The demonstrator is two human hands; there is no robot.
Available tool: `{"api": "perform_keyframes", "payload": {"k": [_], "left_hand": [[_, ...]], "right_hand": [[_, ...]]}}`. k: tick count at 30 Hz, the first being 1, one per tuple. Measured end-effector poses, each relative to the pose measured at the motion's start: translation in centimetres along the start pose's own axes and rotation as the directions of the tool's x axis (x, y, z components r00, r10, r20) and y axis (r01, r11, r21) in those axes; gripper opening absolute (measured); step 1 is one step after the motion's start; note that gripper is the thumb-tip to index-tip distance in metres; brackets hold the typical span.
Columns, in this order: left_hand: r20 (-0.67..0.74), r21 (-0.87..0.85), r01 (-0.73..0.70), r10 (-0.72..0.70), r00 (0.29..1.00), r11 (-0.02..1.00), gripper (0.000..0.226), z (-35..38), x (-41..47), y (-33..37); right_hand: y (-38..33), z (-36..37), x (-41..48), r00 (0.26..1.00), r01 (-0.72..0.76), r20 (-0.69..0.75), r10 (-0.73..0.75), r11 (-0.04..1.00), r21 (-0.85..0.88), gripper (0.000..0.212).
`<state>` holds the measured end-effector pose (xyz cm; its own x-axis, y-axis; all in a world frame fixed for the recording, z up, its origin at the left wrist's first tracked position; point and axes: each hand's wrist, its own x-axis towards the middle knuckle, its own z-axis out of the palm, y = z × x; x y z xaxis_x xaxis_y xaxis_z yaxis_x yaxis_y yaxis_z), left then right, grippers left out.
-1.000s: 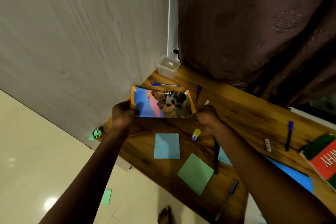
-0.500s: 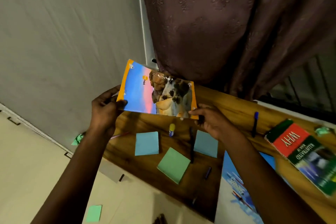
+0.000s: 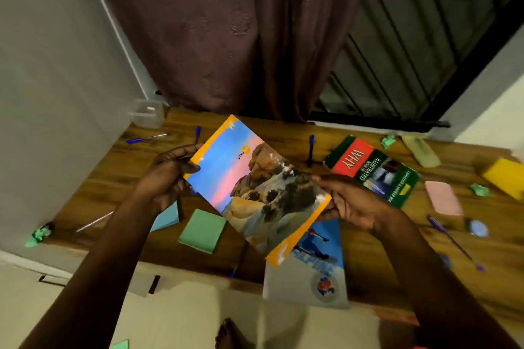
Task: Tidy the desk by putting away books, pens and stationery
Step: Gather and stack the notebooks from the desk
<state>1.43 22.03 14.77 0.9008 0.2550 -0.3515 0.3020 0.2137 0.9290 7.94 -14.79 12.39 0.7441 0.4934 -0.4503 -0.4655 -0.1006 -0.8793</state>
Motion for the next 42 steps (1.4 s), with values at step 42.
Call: {"api": "perform_keyframes", "payload": {"k": [42], "left_hand": [[0.205, 0.738, -0.267, 0.171, 0.964, 0.619, 0.053, 15.9, -1.7, -16.2]], "right_hand": [[16.7, -3.7, -6.0, 0.879, -0.111, -0.399, -0.261, 0.702, -0.703, 0.027]]}}
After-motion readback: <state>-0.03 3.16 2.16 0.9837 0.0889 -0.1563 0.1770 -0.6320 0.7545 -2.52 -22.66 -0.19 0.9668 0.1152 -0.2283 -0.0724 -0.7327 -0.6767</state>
